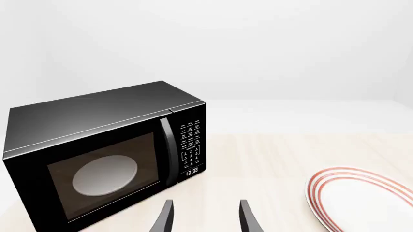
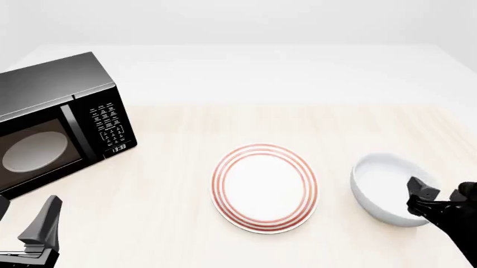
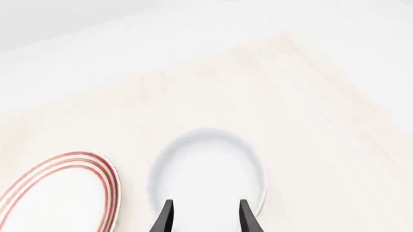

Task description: Put the white bowl to the right of the plate.

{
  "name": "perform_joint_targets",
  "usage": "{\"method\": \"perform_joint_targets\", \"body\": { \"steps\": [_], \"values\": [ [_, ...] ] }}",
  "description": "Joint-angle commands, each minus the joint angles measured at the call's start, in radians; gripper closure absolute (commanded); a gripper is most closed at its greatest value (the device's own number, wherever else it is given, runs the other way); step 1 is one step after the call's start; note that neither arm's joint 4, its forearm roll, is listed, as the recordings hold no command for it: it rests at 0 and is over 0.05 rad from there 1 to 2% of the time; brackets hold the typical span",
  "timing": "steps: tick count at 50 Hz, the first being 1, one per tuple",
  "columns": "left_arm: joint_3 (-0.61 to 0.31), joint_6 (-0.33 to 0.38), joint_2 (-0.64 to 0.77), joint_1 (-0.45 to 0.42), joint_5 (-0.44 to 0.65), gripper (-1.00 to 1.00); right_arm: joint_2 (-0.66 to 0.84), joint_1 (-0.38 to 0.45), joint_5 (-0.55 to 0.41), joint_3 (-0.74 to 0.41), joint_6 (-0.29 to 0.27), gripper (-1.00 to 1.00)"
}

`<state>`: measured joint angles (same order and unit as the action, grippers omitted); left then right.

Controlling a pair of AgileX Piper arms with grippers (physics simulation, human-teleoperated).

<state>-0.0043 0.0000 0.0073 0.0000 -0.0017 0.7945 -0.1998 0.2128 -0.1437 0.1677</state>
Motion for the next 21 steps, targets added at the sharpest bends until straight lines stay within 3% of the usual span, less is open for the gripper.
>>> {"method": "perform_joint_targets", "body": {
  "steps": [1, 3, 6, 10, 16, 19, 21],
  "values": [
    [0.000, 0.000, 0.000, 0.000, 0.000, -1.00, -0.121, 0.113, -0.007, 0.089, -0.001, -1.00],
    [0.000, 0.000, 0.000, 0.000, 0.000, -1.00, -0.089, 0.122, 0.060, 0.137, -0.006, -1.00],
    [0.000, 0.000, 0.000, 0.000, 0.000, -1.00, -0.096, 0.135, 0.045, 0.143, -0.007, -1.00],
    [0.000, 0.000, 0.000, 0.000, 0.000, -1.00, -0.197, 0.133, -0.065, 0.144, -0.002, -1.00],
    [0.000, 0.000, 0.000, 0.000, 0.000, -1.00, -0.117, 0.156, -0.044, 0.144, -0.015, -1.00],
    [0.000, 0.000, 0.000, 0.000, 0.000, -1.00, -0.182, 0.152, -0.123, 0.144, -0.022, -1.00],
    [0.000, 0.000, 0.000, 0.000, 0.000, -1.00, -0.280, 0.146, -0.227, 0.144, -0.027, -1.00]
  ]
}}
